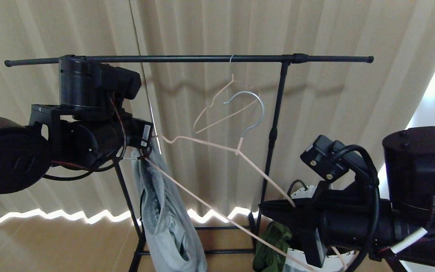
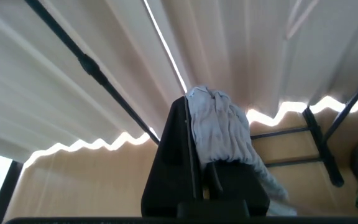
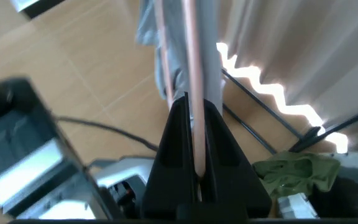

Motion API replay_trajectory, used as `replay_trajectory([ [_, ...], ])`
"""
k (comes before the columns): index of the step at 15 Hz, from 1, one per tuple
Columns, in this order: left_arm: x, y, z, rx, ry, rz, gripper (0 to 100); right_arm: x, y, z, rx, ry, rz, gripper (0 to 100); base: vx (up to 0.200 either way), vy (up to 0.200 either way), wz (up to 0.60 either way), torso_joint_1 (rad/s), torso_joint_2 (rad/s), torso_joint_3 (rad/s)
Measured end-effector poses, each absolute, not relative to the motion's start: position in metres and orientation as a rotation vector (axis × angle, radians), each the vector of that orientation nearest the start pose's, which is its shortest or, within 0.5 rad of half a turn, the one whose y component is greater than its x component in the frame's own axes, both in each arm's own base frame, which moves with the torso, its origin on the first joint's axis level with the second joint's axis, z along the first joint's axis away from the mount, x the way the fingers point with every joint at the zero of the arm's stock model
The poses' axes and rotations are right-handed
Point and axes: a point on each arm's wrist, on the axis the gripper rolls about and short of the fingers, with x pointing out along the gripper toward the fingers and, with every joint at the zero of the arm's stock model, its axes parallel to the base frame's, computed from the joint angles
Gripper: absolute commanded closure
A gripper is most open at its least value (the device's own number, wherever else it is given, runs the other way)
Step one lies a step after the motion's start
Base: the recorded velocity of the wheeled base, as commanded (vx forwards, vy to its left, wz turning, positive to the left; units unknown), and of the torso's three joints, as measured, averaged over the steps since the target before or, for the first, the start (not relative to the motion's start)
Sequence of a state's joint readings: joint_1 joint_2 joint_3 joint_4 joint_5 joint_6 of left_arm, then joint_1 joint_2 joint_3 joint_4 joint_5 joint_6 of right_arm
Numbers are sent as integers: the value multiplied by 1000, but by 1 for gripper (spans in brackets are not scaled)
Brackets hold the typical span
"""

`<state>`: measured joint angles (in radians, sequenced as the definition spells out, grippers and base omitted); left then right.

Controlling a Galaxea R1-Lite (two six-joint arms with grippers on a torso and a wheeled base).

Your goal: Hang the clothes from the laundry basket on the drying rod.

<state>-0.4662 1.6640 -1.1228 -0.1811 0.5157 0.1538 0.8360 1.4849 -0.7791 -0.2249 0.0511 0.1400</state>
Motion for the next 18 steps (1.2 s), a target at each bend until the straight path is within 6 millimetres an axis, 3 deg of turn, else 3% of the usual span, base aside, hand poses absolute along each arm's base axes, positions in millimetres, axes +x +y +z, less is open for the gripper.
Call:
replay_trajectory([
  [4, 276, -127, 240, 332, 348, 25, 100, 176, 202, 199, -28, 523, 821, 100, 0, 0, 0, 0, 0, 0],
  [9, 277, -119, 245, 334, 357, 56, 100, 163, 239, 196, 12, 565, 798, 100, 0, 0, 0, 0, 0, 0],
  [14, 284, -99, 247, 393, 367, 191, 100, 159, 247, 183, 12, 630, 720, 100, 0, 0, 0, 0, 0, 0],
  [18, 274, -101, 245, 424, 416, 168, 100, 166, 260, 187, 63, 614, 681, 100, 0, 0, 0, 0, 0, 0],
])
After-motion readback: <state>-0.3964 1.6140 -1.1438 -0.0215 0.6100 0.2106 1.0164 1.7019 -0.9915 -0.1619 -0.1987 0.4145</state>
